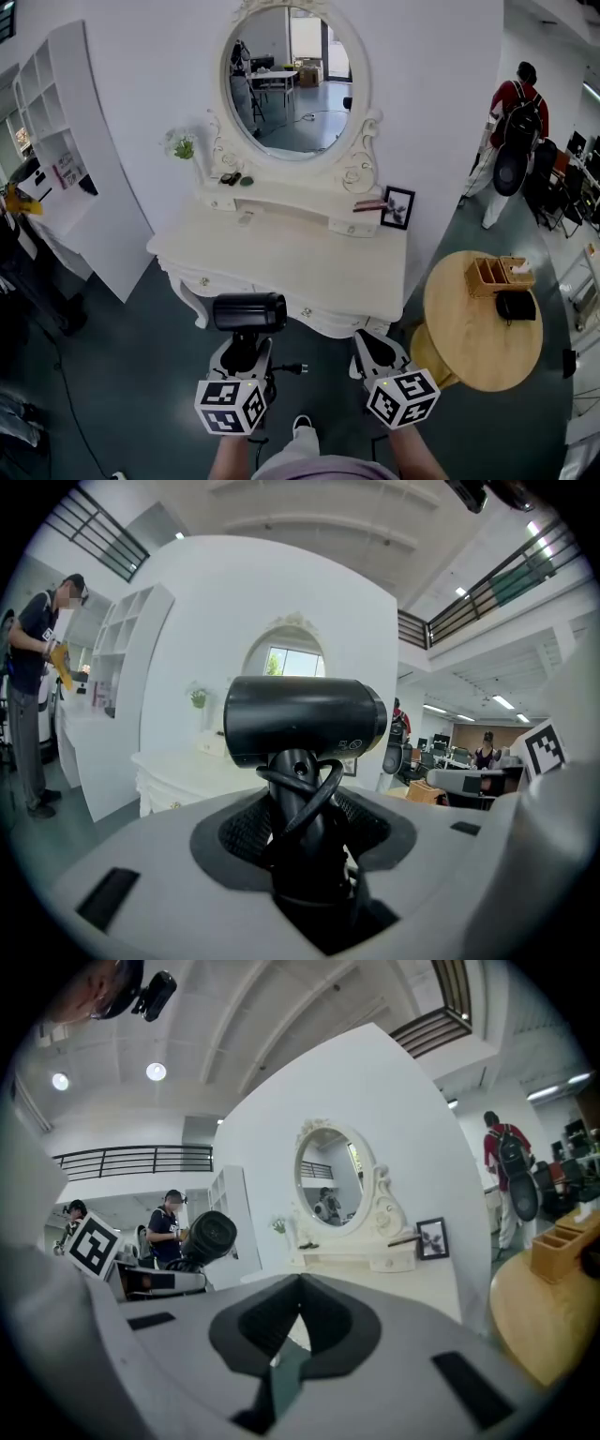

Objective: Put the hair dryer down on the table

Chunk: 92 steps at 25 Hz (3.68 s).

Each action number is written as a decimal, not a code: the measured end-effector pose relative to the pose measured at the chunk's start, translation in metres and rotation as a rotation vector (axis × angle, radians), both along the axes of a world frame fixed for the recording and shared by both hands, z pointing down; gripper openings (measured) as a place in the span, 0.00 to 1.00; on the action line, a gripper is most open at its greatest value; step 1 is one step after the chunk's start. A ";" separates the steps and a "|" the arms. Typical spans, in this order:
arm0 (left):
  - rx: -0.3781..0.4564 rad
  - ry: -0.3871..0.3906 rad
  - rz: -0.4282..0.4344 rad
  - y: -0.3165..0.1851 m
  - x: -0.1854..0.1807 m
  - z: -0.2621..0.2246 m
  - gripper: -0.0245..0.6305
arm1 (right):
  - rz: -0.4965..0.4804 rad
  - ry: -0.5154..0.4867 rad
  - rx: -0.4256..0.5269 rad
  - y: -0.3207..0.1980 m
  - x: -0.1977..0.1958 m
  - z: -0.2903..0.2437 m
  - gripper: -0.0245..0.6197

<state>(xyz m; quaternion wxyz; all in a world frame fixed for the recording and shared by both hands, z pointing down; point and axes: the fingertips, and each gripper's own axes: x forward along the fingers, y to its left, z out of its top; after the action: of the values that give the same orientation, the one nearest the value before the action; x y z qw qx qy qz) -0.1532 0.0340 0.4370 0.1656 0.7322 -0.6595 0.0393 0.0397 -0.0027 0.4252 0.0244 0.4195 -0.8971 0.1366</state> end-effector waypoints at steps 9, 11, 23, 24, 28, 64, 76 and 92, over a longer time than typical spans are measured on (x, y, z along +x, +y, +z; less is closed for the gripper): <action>0.012 0.012 0.061 -0.075 -0.035 -0.002 0.35 | 0.065 0.011 -0.010 -0.062 -0.033 0.001 0.04; 0.014 0.008 0.076 -0.086 -0.039 -0.001 0.35 | 0.076 0.013 -0.015 -0.068 -0.038 0.004 0.04; 0.011 0.004 0.134 -0.141 -0.037 -0.001 0.35 | 0.109 0.012 -0.030 -0.103 -0.044 0.007 0.04; 0.011 0.004 0.133 -0.146 -0.036 0.000 0.35 | 0.113 0.010 -0.033 -0.107 -0.043 0.008 0.04; 0.010 0.009 0.134 -0.170 -0.032 0.002 0.35 | 0.130 0.002 -0.033 -0.123 -0.034 0.008 0.04; -0.255 -0.105 0.182 -0.362 0.028 0.113 0.35 | 0.155 -0.013 -0.064 -0.254 0.010 0.020 0.04; -0.364 -0.146 0.233 -0.380 0.042 0.150 0.35 | 0.173 -0.009 -0.076 -0.269 0.020 0.024 0.04; -0.477 -0.183 0.272 -0.390 0.052 0.177 0.35 | 0.181 -0.004 -0.079 -0.276 0.025 0.025 0.04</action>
<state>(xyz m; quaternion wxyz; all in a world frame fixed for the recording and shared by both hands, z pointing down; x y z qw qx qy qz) -0.1012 -0.3560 0.6143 0.2664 0.7476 -0.5396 0.2811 0.0647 -0.2787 0.4505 0.0267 0.4971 -0.8496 0.1744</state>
